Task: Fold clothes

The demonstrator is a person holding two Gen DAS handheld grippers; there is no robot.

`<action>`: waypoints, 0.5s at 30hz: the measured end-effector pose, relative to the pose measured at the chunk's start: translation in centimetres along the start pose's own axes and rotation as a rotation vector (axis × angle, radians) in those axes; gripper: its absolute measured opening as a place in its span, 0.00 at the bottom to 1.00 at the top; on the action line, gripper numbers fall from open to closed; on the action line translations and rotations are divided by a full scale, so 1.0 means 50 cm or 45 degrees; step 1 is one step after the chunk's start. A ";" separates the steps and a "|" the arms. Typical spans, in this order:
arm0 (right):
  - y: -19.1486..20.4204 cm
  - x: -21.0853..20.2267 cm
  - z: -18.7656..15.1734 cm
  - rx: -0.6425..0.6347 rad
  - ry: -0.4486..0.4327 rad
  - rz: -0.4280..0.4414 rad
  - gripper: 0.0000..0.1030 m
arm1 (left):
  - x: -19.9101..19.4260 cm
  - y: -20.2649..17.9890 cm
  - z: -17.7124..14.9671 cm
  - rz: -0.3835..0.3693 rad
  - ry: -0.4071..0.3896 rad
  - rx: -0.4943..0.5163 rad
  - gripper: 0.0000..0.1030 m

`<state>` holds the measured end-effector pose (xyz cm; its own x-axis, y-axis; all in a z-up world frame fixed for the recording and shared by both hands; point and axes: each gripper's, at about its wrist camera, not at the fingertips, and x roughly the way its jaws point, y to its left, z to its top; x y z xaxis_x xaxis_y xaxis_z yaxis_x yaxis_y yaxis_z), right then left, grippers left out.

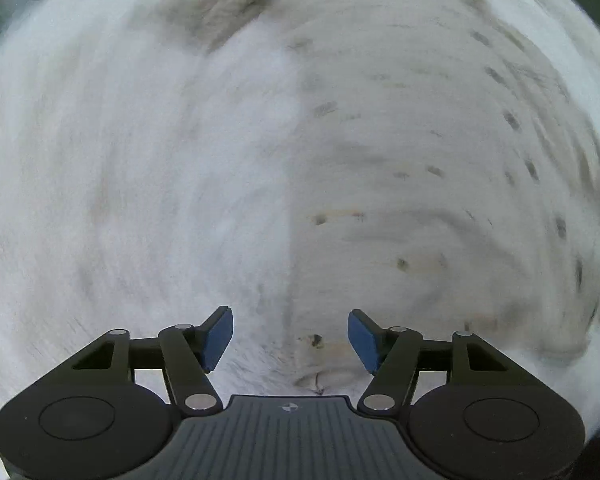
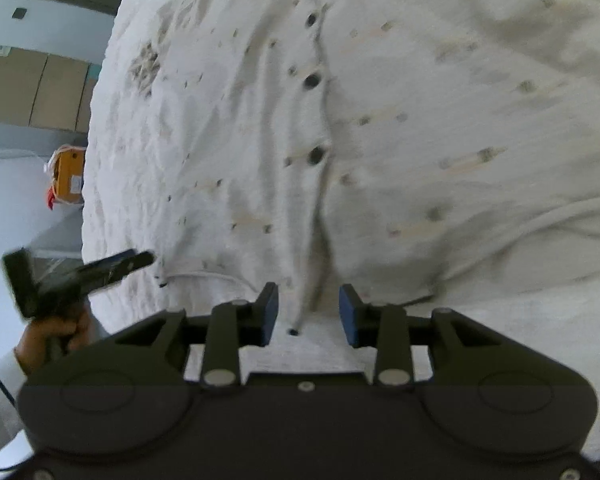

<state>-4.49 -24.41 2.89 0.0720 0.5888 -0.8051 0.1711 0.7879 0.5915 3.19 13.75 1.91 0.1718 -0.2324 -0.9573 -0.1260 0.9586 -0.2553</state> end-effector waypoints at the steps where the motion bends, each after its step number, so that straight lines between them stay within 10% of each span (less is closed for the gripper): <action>1: 0.004 0.016 0.002 0.011 0.016 -0.014 0.31 | 0.014 0.016 0.002 -0.035 0.017 -0.083 0.58; 3: 0.011 0.043 0.004 0.023 0.046 -0.035 0.16 | 0.034 0.034 0.001 -0.092 0.027 -0.188 0.55; 6: 0.031 0.040 0.002 -0.039 0.037 -0.070 0.01 | 0.030 0.024 -0.004 -0.230 0.018 -0.110 0.01; 11: 0.041 -0.013 -0.008 -0.127 -0.018 -0.122 0.01 | -0.072 0.025 -0.027 -0.101 -0.156 -0.025 0.00; 15: 0.050 -0.010 -0.003 -0.202 0.024 -0.173 0.15 | -0.084 -0.006 -0.051 0.006 -0.109 0.143 0.03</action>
<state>-4.27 -22.72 4.78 0.0402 0.4770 -0.8780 0.0209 0.8781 0.4781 0.01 14.03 5.64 0.2545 -0.2172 -0.9423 -0.0180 0.9732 -0.2292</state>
